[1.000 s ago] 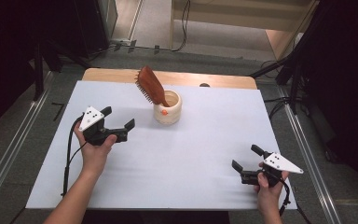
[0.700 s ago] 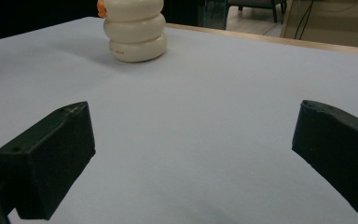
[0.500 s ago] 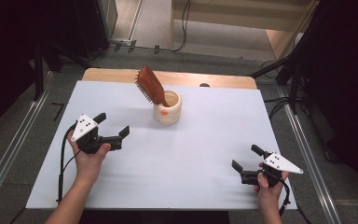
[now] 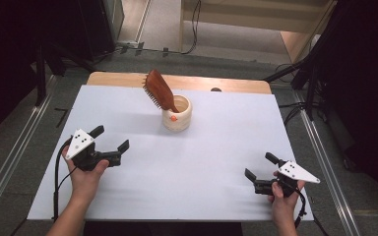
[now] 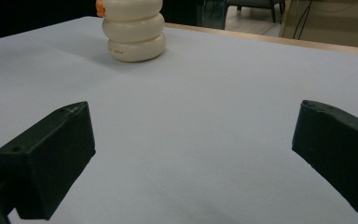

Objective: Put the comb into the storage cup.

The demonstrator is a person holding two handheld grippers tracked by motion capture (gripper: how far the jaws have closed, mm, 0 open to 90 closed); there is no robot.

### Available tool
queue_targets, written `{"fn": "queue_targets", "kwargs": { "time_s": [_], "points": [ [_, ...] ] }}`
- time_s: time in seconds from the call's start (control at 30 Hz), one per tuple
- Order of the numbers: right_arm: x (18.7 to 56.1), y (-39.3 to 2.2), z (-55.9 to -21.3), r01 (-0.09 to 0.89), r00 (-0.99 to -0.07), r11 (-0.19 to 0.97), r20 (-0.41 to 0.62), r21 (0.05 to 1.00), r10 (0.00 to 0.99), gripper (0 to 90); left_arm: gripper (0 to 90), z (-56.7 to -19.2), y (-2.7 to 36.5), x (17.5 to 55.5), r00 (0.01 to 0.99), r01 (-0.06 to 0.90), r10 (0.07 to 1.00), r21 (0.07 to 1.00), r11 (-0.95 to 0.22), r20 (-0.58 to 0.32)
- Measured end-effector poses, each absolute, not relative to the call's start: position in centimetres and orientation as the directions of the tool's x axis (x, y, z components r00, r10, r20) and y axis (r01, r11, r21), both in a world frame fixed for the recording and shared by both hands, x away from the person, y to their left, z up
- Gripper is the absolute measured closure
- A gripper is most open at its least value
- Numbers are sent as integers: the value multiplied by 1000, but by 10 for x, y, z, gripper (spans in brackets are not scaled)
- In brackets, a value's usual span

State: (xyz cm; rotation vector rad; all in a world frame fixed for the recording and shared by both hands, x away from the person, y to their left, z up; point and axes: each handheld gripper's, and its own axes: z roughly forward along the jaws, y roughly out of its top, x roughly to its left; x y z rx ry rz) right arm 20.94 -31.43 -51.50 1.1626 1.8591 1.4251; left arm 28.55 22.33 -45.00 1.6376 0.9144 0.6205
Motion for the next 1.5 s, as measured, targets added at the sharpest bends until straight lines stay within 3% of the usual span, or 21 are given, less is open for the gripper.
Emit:
{"fn": "queue_targets", "kwargs": {
  "time_s": [1.5],
  "points": [
    [209, -314, -516, 315, -481, 82, 84, 946, 873, 0, 0, -478, 295, 237, 503, 282, 864, 952, -117, -43]
  ]
}}
